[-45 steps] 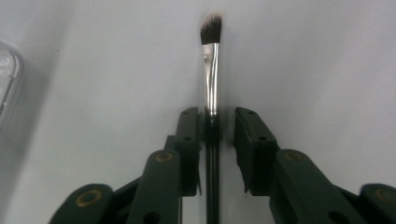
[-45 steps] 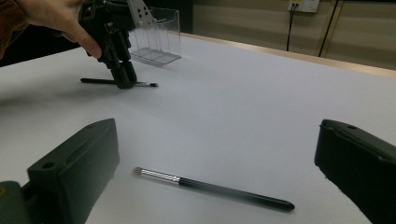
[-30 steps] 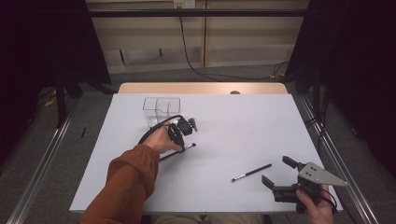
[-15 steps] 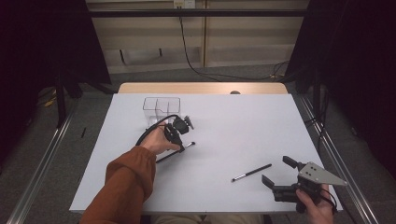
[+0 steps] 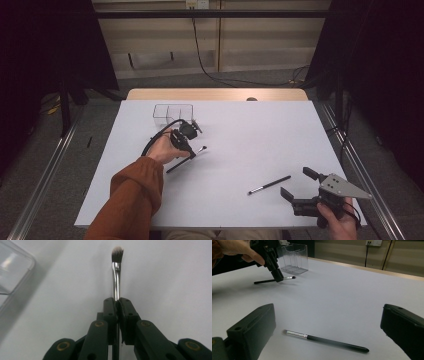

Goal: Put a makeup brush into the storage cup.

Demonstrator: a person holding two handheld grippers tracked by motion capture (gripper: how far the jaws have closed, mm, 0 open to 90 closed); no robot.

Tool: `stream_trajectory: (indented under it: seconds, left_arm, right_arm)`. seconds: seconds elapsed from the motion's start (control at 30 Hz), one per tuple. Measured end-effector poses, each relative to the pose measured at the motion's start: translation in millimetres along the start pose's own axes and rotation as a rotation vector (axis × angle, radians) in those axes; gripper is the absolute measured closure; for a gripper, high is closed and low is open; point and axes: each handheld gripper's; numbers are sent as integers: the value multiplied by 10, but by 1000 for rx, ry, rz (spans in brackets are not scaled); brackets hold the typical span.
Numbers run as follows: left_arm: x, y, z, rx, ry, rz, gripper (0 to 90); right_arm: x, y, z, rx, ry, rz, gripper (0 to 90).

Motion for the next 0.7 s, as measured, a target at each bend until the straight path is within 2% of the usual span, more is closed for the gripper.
stream_trajectory:
  seconds: [0.03,0.07,0.1,0.2,0.57,0.7]
  left_arm:
    - [-9,-1,4,-2,10,-6,847]
    - [-18,0,10,-14,19,1,847]
    - [-22,-7,19,-8,17,18,846]
    - [-46,-8,37,-36,35,19,847]
    - [-158,-17,115,-58,113,32,847]
    - [-222,-2,110,-66,171,43,846]
  right_arm:
    - [1,0,0,0,0,-1,0]
    - [0,-1,0,-1,-1,-1,0]
    - [1,-1,0,-1,-1,0,0]
    - [0,-1,0,-1,-1,-1,0]
    - [2,0,0,2,1,-1,0]
    - [8,2,0,2,-1,-5,0]
Point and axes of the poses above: each handheld gripper's, and its own axes: x roughly forward along the jaws, z roughly out of its underside, y roughly to its right, and after that the axes turned 3 degrees about x, right-handed
